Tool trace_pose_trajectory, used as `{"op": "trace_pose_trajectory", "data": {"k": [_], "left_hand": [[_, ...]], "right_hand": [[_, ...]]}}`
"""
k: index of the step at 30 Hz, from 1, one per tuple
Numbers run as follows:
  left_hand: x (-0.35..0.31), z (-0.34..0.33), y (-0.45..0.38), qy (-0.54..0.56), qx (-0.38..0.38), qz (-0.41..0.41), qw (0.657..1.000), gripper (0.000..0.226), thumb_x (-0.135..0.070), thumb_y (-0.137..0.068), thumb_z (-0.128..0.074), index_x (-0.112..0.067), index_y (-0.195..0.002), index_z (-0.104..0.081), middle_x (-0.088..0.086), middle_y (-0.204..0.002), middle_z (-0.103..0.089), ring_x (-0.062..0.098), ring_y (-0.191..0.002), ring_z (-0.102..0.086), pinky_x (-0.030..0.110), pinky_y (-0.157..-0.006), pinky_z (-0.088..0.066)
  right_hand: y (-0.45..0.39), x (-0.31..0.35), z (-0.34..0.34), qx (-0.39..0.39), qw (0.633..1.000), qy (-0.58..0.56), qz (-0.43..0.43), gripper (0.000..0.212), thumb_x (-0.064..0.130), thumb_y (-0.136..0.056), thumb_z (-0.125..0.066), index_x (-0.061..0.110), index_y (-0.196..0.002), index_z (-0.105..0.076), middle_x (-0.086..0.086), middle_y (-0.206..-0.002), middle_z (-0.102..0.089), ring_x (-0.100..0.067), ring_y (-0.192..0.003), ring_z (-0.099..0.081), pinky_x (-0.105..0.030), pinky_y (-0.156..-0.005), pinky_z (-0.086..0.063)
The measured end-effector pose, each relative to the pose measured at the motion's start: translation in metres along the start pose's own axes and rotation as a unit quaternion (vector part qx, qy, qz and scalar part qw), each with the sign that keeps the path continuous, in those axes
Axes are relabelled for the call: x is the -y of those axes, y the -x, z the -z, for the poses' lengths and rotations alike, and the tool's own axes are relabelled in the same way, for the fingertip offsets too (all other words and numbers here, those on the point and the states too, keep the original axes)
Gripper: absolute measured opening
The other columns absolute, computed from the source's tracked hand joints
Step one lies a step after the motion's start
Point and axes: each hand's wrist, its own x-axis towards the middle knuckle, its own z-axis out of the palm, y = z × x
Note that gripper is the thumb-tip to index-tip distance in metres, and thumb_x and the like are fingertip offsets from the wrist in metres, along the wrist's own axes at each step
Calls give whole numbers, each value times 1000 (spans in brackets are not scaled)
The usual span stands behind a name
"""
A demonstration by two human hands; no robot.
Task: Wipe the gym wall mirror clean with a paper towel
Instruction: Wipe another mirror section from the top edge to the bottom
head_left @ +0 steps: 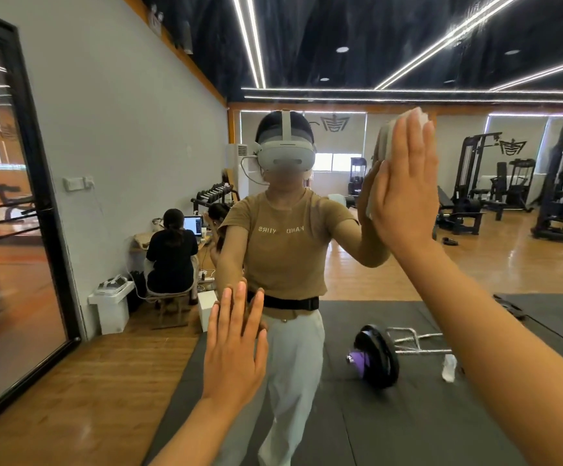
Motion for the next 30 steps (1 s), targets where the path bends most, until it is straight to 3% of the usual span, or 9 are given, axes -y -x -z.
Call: {"op": "trace_pose_trajectory", "data": {"k": [4, 8, 12, 15, 19, 26, 30], "left_hand": [[-2, 0, 1, -8, 2, 8, 1000, 64, -34, -99, -36, -15, -159, -21, 11, -168, -6, 31, -154, -9, 48, -123, -11], [-10, -1, 0, -19, 13, 22, 999, 67, -38, -100, -34, -14, -159, -17, 15, -167, -7, 33, -154, -6, 52, -122, -12], [-3, -4, 2, -54, 21, 4, 998, 73, -45, -99, -34, -15, -161, -8, 16, -167, -3, 34, -154, -5, 50, -123, -10], [-4, -4, 2, -58, 17, 2, 998, 77, -49, -98, -32, -15, -161, -2, 16, -167, -1, 35, -154, -6, 50, -123, -10], [-4, 0, 1, -51, 20, -6, 998, 80, -52, -97, -32, -16, -161, 0, 16, -167, 2, 36, -154, -4, 50, -123, -9], [-3, 1, -1, -61, 27, -10, 998, 83, -56, -97, -34, -13, -161, -5, 17, -167, 2, 36, -154, -1, 51, -124, -6], [-9, -2, 2, -65, 22, 5, 998, 85, -60, -97, -32, -11, -160, -3, 18, -167, 7, 36, -154, 4, 53, -123, -6]], "right_hand": [[74, -12, -3, 23, 1000, -6, 6, 55, 10, -104, -37, 0, -155, -21, -21, -162, -18, -34, -152, -5, -50, -125, -12], [173, -28, 6, 117, 992, -7, 57, 53, 21, -105, -32, 3, -154, -22, -16, -164, -16, -34, -154, -2, -42, -126, -3], [244, -46, 24, 216, 969, 20, 122, 52, 26, -110, -20, 9, -159, -13, -8, -168, -6, -39, -152, -9, -48, -125, -8], [245, -51, 27, 249, 961, 33, 118, 55, 20, -107, -28, 8, -159, -14, -11, -167, -11, -43, -151, -14, -50, -124, -10], [206, -45, 31, 260, 955, 48, 132, 74, 12, -88, -44, 5, -157, -17, -14, -166, -13, -39, -153, -5, -46, -125, -2], [134, -37, 29, 226, 964, 37, 139, 77, -5, -92, -59, 6, -158, -20, -13, -166, -10, -34, -154, -3, -53, -124, -9], [159, -38, 18, 166, 980, -1, 113, 59, 10, -101, -45, 8, -156, -23, -13, -165, -16, -36, -153, -8, -50, -125, -7]]}}
